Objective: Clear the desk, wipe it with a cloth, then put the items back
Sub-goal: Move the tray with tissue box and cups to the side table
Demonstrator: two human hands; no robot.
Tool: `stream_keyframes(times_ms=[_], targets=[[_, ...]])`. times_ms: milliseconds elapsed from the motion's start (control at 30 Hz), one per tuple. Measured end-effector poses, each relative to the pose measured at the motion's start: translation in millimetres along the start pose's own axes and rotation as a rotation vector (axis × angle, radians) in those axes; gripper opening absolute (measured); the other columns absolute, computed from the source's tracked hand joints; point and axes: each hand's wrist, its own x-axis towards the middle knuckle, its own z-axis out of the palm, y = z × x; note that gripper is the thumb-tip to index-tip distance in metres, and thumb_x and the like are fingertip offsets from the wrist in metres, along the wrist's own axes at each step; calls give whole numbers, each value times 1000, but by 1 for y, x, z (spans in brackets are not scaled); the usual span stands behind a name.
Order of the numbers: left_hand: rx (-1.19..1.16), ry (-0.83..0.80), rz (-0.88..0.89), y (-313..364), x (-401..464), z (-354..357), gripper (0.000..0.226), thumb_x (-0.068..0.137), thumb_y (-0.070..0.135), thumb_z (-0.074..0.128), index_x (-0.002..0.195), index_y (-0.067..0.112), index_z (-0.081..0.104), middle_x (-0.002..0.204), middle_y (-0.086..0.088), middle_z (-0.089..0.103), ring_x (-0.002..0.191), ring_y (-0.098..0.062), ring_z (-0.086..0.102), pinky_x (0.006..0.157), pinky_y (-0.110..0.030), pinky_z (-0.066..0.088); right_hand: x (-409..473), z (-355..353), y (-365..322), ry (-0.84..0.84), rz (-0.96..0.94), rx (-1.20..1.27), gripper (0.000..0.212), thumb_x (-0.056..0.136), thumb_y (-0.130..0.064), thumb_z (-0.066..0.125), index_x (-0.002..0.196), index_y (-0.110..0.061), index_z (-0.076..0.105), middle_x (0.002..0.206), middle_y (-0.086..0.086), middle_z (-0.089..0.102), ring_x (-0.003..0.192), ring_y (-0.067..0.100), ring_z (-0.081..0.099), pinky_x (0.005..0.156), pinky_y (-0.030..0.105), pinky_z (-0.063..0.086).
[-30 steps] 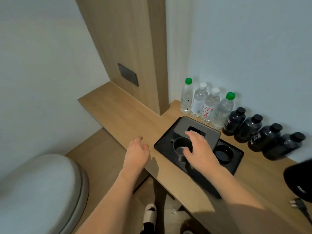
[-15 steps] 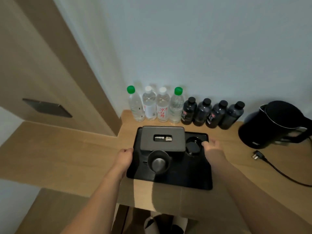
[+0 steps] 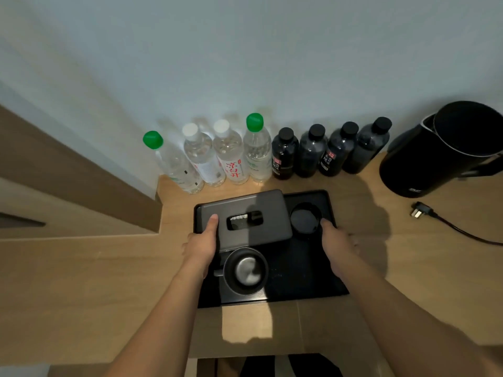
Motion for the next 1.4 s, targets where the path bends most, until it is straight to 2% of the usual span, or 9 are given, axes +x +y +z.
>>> stream_keyframes(times_ms=[133,300,433,567,667,733,1100,1233,1400], targets=[[2,31,-4,6,-15,-5,137,29,105,58,131,14,59,132,-10,59,119,-36,57,105,-50,47,1,1,1,76,13,-54,80,94,-61,39,154,-10,24,157,16,16,140,35,20,115,49,22],[-174,-105,-24,11,-26,-15,108,28,84,85,108,13,72,101,-7,77,92,-30,74,90,-46,59,-5,2,2,85,80,118,105,72,-73,41,156,-13,21,156,11,23,137,33,27,115,51,28],[-244,-180,12,9,-41,-29,105,32,78,90,112,13,72,98,-7,78,91,-30,75,92,-46,58,-18,-1,0,19,80,228,114,64,-78,43,157,-14,19,154,8,23,130,33,38,110,51,35],[-270,-227,75,8,-61,-48,94,41,71,90,111,11,72,97,-10,78,92,-32,75,94,-48,57,-39,-13,-4,-15,32,321,98,77,-68,53,154,-14,25,149,7,29,118,31,45,104,48,42],[-281,-238,67,7,-69,-56,103,37,77,90,116,14,70,101,-10,78,94,-34,75,94,-51,57,-42,-20,-3,-112,25,434,98,59,-72,54,140,-17,46,125,10,59,103,30,61,91,49,52],[-291,-261,53,6,-69,-60,109,36,79,89,123,17,66,106,-10,77,96,-34,75,93,-52,57,-53,-26,-6,-140,-15,486,71,75,-62,54,128,-15,54,111,10,67,97,31,65,86,47,56],[-359,-242,215,19,-89,-67,102,34,72,93,117,17,69,101,-7,78,95,-29,75,95,-48,57,-85,-37,-4,29,-80,543,41,93,-43,50,114,-7,50,98,13,59,90,31,57,92,46,50],[-338,-255,256,25,-96,-62,76,53,59,92,110,15,70,98,-8,78,93,-28,75,95,-47,57,-85,-39,14,116,-95,590,42,94,-40,50,120,-7,48,102,14,57,97,32,55,94,47,48],[-249,-340,279,40,-103,-48,98,32,74,92,107,13,75,95,-8,79,90,-30,76,92,-47,58,-94,-53,50,202,-96,670,35,97,-38,47,116,-8,48,106,14,56,102,35,54,98,47,46]])
